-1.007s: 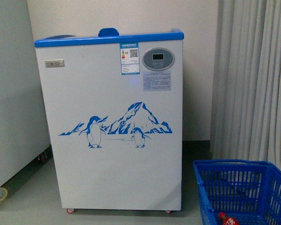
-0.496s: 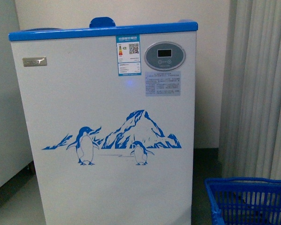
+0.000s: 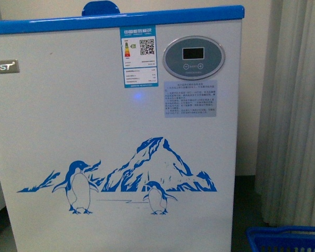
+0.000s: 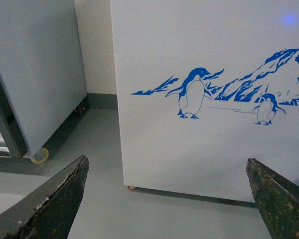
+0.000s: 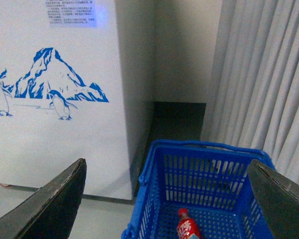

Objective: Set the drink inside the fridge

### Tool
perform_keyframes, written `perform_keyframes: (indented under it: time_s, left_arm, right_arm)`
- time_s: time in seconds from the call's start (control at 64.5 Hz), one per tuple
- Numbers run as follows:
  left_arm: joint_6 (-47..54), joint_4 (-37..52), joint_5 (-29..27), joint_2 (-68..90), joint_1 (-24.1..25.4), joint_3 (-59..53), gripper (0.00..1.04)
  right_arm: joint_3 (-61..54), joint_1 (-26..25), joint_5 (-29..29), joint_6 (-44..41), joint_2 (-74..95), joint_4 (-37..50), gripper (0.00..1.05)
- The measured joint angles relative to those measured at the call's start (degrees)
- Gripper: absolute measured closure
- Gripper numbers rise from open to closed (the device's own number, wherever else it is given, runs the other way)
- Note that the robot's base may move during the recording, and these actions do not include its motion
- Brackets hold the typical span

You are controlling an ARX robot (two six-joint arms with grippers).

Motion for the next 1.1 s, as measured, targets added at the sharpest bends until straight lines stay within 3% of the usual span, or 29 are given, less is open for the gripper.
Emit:
perform_keyframes:
  time_s: [0.062,0.108,0.139,0.17,0.248,0.325,0.465,0.527,0.697,0.992,1.007,1.1]
  left_arm:
    - [0.00,0.00,0.00,0.02,0.00,0.00,0.08]
    - [0.02,0.00,0.00,-0.02,0.00,0.00,0.08]
    - [0.02,0.00,0.00,0.00,0.00,0.00,0.08]
    - [0.02,0.00,0.00,0.00,0.00,0.00,0.08]
    - [0.02,0.00,0.02,0.00,0.00,0.00,0.08]
    - [0.02,0.00,0.00,0.00,0.00,0.00,0.08]
    - [0.00,0.00,0.00,0.00,0.00,0.00,0.08]
    - [0.00,0.00,0.00,0.00,0.00,0.00,0.08]
    - [0.00,0.00,0.00,0.00,0.00,0.00,0.08]
    - [0.00,0.00,0.00,0.00,0.00,0.00,0.08]
    - [0.00,0.00,0.00,0.00,0.00,0.00,0.08]
    - [0.00,0.00,0.00,0.00,0.00,0.00,0.08]
  right_arm:
    - [0.00,0.00,-0.07,0.00,0.02,0.00,0.08]
    - [2.27,0.24,4.26,1.95,3.72,-6.43,0.08]
    - [6.80,-1.73,6.29,3.63,12.44,-14.80,0.08]
    - [8.39,-5.18,5.88,3.39,20.85,-14.58,0.08]
    - [9.51,-13.44,2.36,-1.38,44.04,-0.70,0.08]
    - [13.51,-18.34,0.02,-8.00,69.61,19.54,0.08]
    - [23.82,-19.91,-0.20,-14.82,103.82,38.42,0.08]
    - [29.57,-19.65,0.61,-15.47,118.71,42.34,0.08]
    - [42.66,-17.35,1.38,-15.10,141.46,41.46,0.08]
    - [61.64,-15.61,3.87,-14.43,159.34,35.32,0.08]
    - [68.48,-14.75,2.91,-13.92,165.13,32.33,0.08]
    - [71.80,-14.12,2.34,-13.66,167.88,30.84,0.08]
